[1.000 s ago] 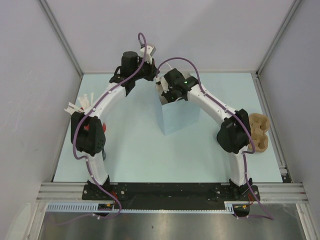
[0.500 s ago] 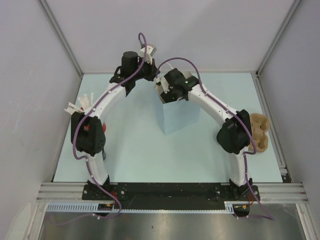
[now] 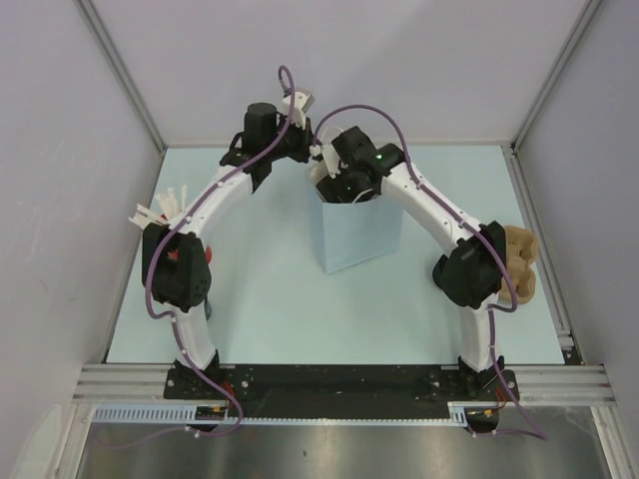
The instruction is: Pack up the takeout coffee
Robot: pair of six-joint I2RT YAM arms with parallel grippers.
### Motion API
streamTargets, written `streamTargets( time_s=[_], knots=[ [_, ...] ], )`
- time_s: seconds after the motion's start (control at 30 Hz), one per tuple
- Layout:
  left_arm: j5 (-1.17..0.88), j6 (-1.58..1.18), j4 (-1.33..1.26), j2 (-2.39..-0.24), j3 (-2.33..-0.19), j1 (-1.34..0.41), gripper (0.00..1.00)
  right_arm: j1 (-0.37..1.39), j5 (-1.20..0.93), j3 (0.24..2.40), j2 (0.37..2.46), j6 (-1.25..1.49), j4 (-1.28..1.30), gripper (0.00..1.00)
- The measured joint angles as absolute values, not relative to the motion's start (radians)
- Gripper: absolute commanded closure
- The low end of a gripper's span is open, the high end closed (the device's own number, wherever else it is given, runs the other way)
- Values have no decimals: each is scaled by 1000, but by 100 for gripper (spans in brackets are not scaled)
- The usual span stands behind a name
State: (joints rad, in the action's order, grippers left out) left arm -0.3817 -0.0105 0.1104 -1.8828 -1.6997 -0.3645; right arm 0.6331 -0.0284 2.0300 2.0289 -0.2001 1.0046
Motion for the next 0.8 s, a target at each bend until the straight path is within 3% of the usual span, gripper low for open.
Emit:
streamTargets(
  time_s=[0.37,0.8],
  knots=[
    [-400,-9,115,-1883,-1700,-370,95,590,-35,2103,1975,-200,1001,23],
    [-457,-8,127,-1875,-1715,-379,100,545,-92,2155,1889,-206,973,20]
  ],
)
